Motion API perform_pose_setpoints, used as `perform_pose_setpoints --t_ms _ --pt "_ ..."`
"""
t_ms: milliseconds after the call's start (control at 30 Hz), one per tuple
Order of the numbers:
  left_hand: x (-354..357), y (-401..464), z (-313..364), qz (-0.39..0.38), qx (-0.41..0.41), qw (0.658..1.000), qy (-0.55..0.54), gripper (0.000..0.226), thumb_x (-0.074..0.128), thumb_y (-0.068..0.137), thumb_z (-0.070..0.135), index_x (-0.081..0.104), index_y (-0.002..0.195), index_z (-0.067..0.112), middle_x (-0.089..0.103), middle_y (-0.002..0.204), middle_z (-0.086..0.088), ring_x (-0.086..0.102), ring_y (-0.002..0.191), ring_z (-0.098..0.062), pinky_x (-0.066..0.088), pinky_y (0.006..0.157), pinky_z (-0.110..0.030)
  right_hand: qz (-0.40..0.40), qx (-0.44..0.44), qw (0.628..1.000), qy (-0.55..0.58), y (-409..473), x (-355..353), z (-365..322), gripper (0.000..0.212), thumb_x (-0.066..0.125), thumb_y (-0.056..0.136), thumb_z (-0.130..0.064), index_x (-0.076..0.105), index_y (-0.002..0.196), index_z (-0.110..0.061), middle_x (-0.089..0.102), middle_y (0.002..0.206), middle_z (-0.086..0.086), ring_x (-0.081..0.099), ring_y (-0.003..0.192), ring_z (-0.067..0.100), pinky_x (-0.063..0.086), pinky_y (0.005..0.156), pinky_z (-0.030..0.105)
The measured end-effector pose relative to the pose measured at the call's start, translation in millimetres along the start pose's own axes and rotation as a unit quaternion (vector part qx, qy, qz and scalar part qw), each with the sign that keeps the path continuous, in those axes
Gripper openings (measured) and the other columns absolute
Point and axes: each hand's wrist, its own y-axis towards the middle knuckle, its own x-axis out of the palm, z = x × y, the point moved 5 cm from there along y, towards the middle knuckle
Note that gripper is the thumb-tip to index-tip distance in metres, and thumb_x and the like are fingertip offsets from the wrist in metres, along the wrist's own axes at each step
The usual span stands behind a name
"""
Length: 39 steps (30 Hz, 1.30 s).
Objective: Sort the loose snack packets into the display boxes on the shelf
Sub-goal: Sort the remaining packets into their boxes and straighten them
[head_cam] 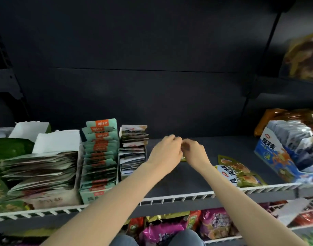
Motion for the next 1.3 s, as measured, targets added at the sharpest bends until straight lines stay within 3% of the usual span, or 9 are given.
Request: perform_pose_setpoints --t_ms 233,367,467,600,667,800,933,1133,1300 --pt "85.5 34.6 -36.1 -0.137 -0.291 0.943 -0.080 0.041 0.052 0.093 0.023 0.046 0.128 0.002 0.045 0.130 -0.018 0.042 0.120 -0.032 0.039 0.097 -0.035 -0.119 0.065 0.986 -0.102 19.7 16.9 62.5 0.047 0.048 0.096 -0.019 0.039 0.140 -0.007 0.045 0.141 0.016 0.042 0.130 0.031 0.032 0.103 0.031" --pt "100.5 42.5 -49.2 -0.099 -0.373 0.903 -0.189 0.030 0.052 0.092 0.009 0.053 0.121 0.000 0.055 0.126 -0.016 0.051 0.117 -0.030 0.043 0.092 -0.031 -0.131 0.068 0.982 -0.120 20.4 25.4 76.1 0.035 0.048 0.094 -0.019 0.054 0.127 -0.009 0.056 0.127 0.016 0.053 0.116 0.034 0.044 0.094 0.034" --pt "100.3 43.7 -51.5 -0.045 -0.409 0.874 -0.257 0.029 0.054 0.091 0.007 0.054 0.119 0.000 0.058 0.123 -0.017 0.055 0.113 -0.030 0.045 0.088 -0.031 -0.126 0.051 0.984 -0.112 22.1 25.7 75.0 0.041 0.050 0.093 -0.020 0.048 0.134 -0.013 0.054 0.128 0.017 0.053 0.116 0.034 0.043 0.093 0.033" --pt "77.0 47.4 -35.6 0.019 -0.313 0.915 -0.252 0.018 0.052 0.093 0.013 0.061 0.107 0.005 0.061 0.111 -0.014 0.058 0.101 -0.028 0.045 0.075 -0.031 -0.094 0.044 0.993 -0.049 19.4 12.3 60.1 0.067 0.059 0.090 -0.023 0.025 0.147 -0.018 0.045 0.131 0.016 0.047 0.120 0.031 0.038 0.093 0.029" --pt "53.1 45.0 -23.8 0.055 -0.231 0.947 -0.216 0.013 0.049 0.095 0.013 0.060 0.095 0.007 0.061 0.099 -0.011 0.057 0.094 -0.027 0.046 0.071 -0.036 -0.054 0.044 0.997 -0.016 18.8 2.4 46.9 0.068 0.063 0.087 -0.023 0.027 0.145 -0.019 0.045 0.126 0.013 0.049 0.115 0.029 0.038 0.088 0.028" --pt "-0.9 29.6 -10.9 0.126 -0.096 0.973 -0.165 0.017 0.048 0.096 0.012 0.064 0.099 0.015 0.062 0.095 -0.002 0.057 0.088 -0.017 0.049 0.071 -0.033 0.070 -0.007 0.997 0.011 15.2 -22.9 12.1 0.026 0.056 0.089 -0.009 0.055 0.115 -0.009 0.059 0.109 0.011 0.057 0.101 0.026 0.045 0.080 0.029" --pt "-54.9 9.6 -13.3 0.184 0.005 0.975 -0.124 0.020 0.049 0.094 0.008 0.066 0.103 0.014 0.066 0.100 -0.002 0.061 0.089 -0.015 0.052 0.078 -0.032 0.126 -0.060 0.985 0.105 5.5 -38.4 -37.4 0.002 0.059 0.090 -0.011 0.061 0.091 -0.011 0.064 0.091 0.007 0.060 0.082 0.019 0.046 0.066 0.027" --pt "-121.3 -25.5 -44.3 0.246 0.040 0.968 -0.039 0.018 0.055 0.090 0.005 0.067 0.102 0.011 0.068 0.096 -0.005 0.063 0.088 -0.022 0.052 0.077 -0.041 0.112 -0.147 0.967 0.175 -4.1 -29.9 -120.0 0.006 0.060 0.090 -0.015 0.063 0.088 -0.009 0.066 0.082 0.002 0.059 0.072 0.011 0.042 0.061 0.015" --pt "-137.0 -41.7 -77.4 0.217 -0.025 0.974 -0.050 0.020 0.049 0.096 0.014 0.068 0.101 0.017 0.068 0.094 -0.001 0.063 0.085 -0.019 0.051 0.075 -0.037 0.010 -0.145 0.984 0.104 -4.9 -6.0 -148.6 0.022 0.052 0.090 -0.009 0.067 0.104 -0.015 0.071 0.091 0.004 0.064 0.083 0.018 0.048 0.072 0.027"
